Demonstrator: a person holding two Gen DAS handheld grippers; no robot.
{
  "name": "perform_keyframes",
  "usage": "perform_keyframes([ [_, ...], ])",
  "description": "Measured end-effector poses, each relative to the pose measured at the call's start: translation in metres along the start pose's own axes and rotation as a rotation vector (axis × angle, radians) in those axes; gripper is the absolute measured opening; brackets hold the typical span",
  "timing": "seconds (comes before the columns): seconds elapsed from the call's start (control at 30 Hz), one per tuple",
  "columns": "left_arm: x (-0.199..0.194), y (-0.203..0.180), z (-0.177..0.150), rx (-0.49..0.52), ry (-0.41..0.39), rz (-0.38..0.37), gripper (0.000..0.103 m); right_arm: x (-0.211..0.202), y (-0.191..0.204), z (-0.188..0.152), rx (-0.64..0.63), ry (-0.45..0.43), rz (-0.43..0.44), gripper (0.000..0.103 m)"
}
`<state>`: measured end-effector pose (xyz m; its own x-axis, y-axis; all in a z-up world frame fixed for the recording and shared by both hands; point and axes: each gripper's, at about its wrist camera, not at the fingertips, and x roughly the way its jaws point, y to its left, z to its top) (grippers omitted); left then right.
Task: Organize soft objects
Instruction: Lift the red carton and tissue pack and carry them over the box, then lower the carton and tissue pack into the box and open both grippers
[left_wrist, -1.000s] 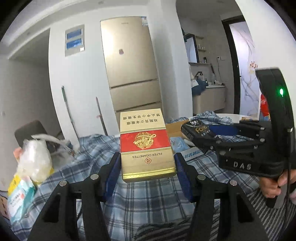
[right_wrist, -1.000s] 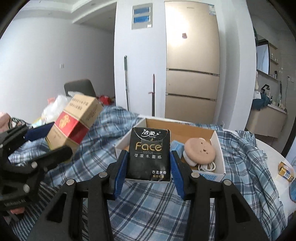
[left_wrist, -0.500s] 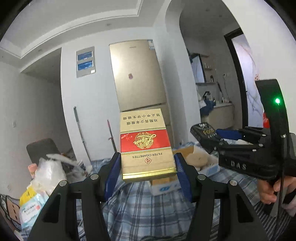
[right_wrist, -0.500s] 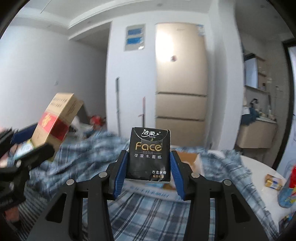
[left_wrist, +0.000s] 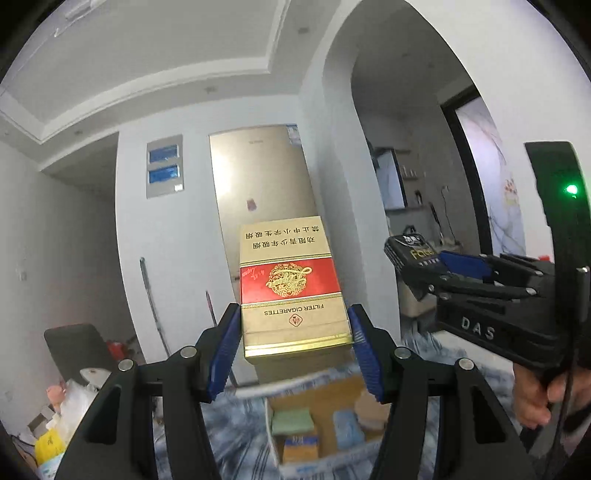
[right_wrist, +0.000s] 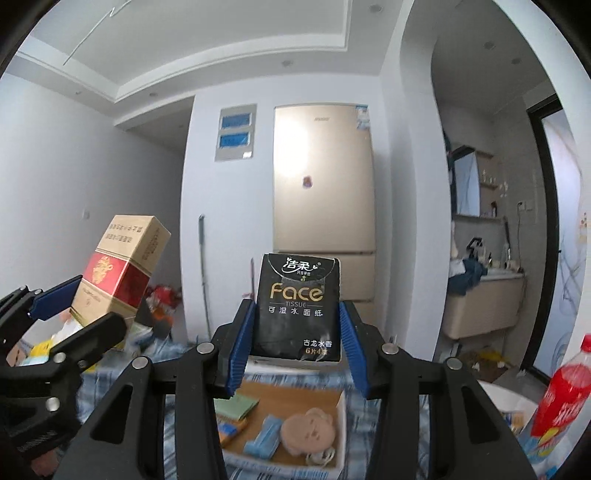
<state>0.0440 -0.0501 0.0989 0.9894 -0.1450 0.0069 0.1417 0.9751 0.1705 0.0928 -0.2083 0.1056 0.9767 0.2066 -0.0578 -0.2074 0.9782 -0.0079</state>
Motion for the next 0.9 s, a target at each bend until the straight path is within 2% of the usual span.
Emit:
perform_keyframes([
  [0.17, 0.026, -0.003, 0.007, -0.046, -0.056, -0.019, 0.06, 0.025, -0.013, 0.001, 0.026, -0.009, -0.047, 0.045],
  [0.3, 0.048, -0.002, -0.008, -0.073, -0.015, -0.023, 0.06, 0.034, -0.016, -0.017, 0.038, -0.011, -0.082, 0.045],
  [0.43, 0.073, -0.004, -0.035, -0.038, 0.09, -0.029, 0.06, 0.059, -0.014, -0.048, 0.002, 0.097, -0.074, 0.045],
  [0.5, 0.091, -0.006, -0.049, -0.012, 0.196, -0.011, 0.06, 0.07, -0.017, -0.062, 0.002, 0.145, -0.068, 0.045],
  [0.57, 0.104, -0.004, -0.06, -0.009, 0.254, -0.012, 0.06, 0.084, -0.022, -0.072, 0.018, 0.211, -0.057, 0.045],
  [0.6, 0.113, -0.002, -0.065, -0.011, 0.301, -0.005, 0.06, 0.088, -0.026, -0.075, 0.024, 0.235, -0.057, 0.045],
  [0.73, 0.142, 0.009, -0.084, -0.077, 0.469, -0.066, 0.06, 0.11, -0.039, -0.092, 0.077, 0.381, 0.013, 0.045],
  [0.83, 0.151, 0.005, -0.1, -0.025, 0.523, -0.053, 0.06, 0.119, -0.04, -0.105, 0.083, 0.478, 0.038, 0.045],
  [0.9, 0.156, 0.005, -0.107, -0.04, 0.558, -0.061, 0.06, 0.125, -0.037, -0.114, 0.068, 0.538, 0.036, 0.045],
])
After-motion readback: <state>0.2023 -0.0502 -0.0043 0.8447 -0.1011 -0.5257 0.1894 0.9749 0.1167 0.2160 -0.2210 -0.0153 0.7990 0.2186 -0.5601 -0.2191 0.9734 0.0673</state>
